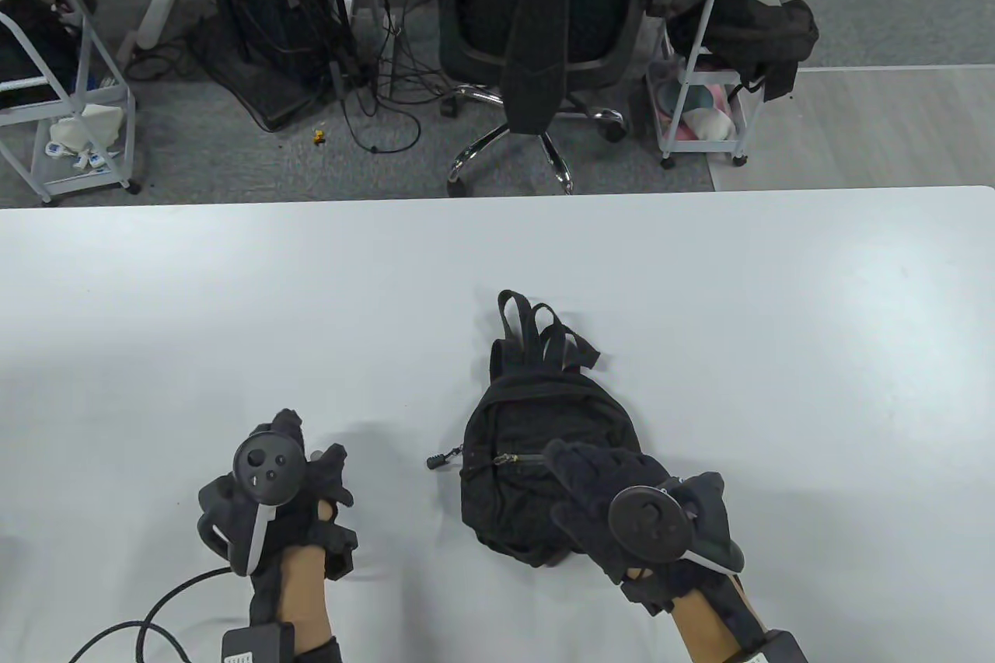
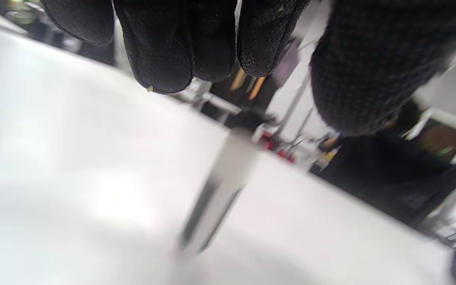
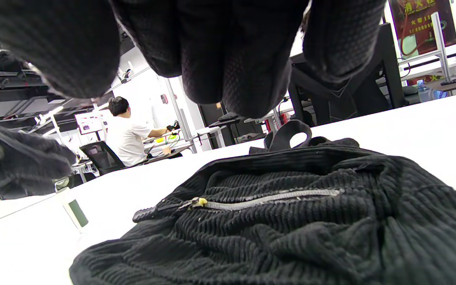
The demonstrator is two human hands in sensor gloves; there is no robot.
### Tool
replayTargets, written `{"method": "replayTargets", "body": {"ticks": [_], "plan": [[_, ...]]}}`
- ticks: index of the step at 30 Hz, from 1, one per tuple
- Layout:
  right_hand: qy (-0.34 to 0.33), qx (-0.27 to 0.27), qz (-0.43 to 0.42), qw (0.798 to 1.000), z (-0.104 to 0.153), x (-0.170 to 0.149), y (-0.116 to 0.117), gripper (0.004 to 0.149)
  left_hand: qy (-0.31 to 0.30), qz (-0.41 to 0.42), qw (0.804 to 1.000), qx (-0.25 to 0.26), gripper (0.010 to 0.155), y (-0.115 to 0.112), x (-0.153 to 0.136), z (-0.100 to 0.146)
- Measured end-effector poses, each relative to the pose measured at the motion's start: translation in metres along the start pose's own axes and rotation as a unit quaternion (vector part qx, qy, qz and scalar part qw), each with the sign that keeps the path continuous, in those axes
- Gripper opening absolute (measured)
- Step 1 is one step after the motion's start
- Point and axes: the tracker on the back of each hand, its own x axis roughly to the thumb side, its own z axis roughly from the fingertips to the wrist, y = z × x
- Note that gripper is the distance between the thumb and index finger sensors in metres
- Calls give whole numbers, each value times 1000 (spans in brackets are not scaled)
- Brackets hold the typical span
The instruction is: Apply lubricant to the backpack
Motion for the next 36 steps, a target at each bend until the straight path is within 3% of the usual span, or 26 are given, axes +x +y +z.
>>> {"method": "replayTargets", "body": {"ticks": [3,7,10,13,18,20,26,36], "plan": [[2,-15,-14,1000,2,-2,-6,65,-106,117,987,35,77,20,14,15],[12,-45,-35,998,8,-6,-18,64,-218,280,933,57,72,27,33,36],[12,-64,-64,996,11,-10,-26,63,-292,341,893,34,73,21,52,49],[10,-83,-92,992,13,-14,-31,65,-337,356,872,14,72,12,66,56],[5,-91,-137,986,13,-20,-33,67,-381,331,863,-19,70,-4,81,63],[6,-89,-137,987,13,-20,-32,67,-374,306,875,-15,70,-10,86,66],[6,-78,-123,989,12,-19,-28,65,-406,136,900,-79,70,-44,113,80],[25,-63,-113,991,8,-26,-23,62,-456,-82,859,-217,70,-119,146,108]]}}
